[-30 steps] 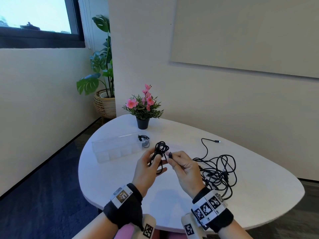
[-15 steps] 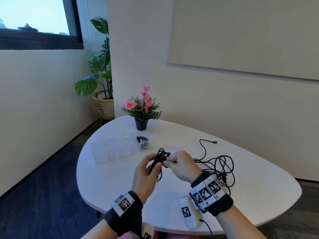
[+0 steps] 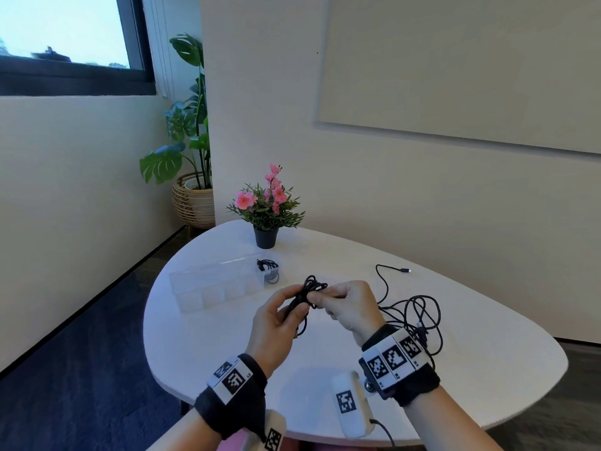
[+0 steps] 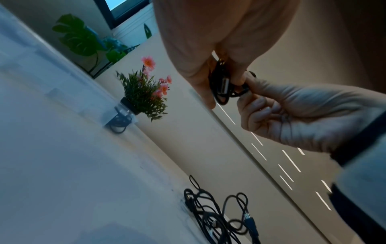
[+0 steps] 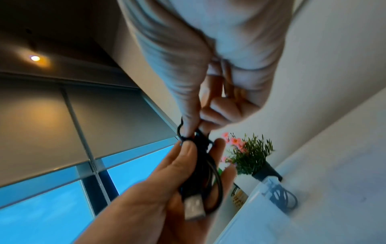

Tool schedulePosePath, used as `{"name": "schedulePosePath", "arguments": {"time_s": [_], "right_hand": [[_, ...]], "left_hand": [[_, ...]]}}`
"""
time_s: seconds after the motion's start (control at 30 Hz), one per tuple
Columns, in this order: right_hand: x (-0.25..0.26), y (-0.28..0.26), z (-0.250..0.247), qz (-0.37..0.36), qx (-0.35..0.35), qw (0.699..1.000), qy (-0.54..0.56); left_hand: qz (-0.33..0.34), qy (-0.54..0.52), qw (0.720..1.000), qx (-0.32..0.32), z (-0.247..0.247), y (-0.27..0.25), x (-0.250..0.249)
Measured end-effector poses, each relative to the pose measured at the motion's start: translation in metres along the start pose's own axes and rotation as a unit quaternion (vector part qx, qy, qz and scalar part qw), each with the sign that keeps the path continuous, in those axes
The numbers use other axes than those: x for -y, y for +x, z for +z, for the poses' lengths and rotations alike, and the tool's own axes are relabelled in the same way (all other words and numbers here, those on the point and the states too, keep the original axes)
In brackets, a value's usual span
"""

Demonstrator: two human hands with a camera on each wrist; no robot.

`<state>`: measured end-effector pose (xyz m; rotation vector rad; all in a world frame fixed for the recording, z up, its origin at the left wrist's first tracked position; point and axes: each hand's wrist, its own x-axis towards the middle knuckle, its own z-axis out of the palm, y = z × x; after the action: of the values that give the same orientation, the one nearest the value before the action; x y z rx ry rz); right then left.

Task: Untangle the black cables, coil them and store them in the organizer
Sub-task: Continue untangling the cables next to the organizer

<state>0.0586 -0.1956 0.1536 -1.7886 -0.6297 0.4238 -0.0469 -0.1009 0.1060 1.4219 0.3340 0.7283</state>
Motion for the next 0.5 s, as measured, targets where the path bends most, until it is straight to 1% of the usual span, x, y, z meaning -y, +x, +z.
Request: {"name": "schedulePosePath", "arguments": {"time_s": [0.1, 0.23, 0.3, 0.37, 0.43, 0.5], "right_hand": [[-0.005, -0.003, 0.005, -0.014, -0.034, 0.991, 0.129], [-0.009, -0.007, 0.006, -0.081, -0.02, 0.976, 0.2], [-0.015, -0.009, 0.006, -0.126, 0.003, 0.972, 0.2], [-0.024, -0.01, 0.006, -0.177, 0.018, 0.971, 0.161], [-0.03, -0.011, 0.006, -0.219, 0.001, 0.969, 0.111], [-0.033, -0.01, 0.005, -0.24, -0.029, 0.967, 0.079]], "left_hand": [[0.006, -0.003, 1.0, 0.009, -0.002, 0.005, -0.005], [0.01, -0.021, 0.999, 0.024, -0.003, 0.006, -0.007], [0.017, -0.031, 0.999, 0.025, -0.003, 0.006, -0.008], [0.024, -0.036, 0.999, 0.02, -0.004, 0.006, -0.009], [0.025, -0.043, 0.999, 0.021, -0.004, 0.006, -0.008], [0.027, -0.047, 0.998, 0.019, -0.001, 0.004, -0.006]]}}
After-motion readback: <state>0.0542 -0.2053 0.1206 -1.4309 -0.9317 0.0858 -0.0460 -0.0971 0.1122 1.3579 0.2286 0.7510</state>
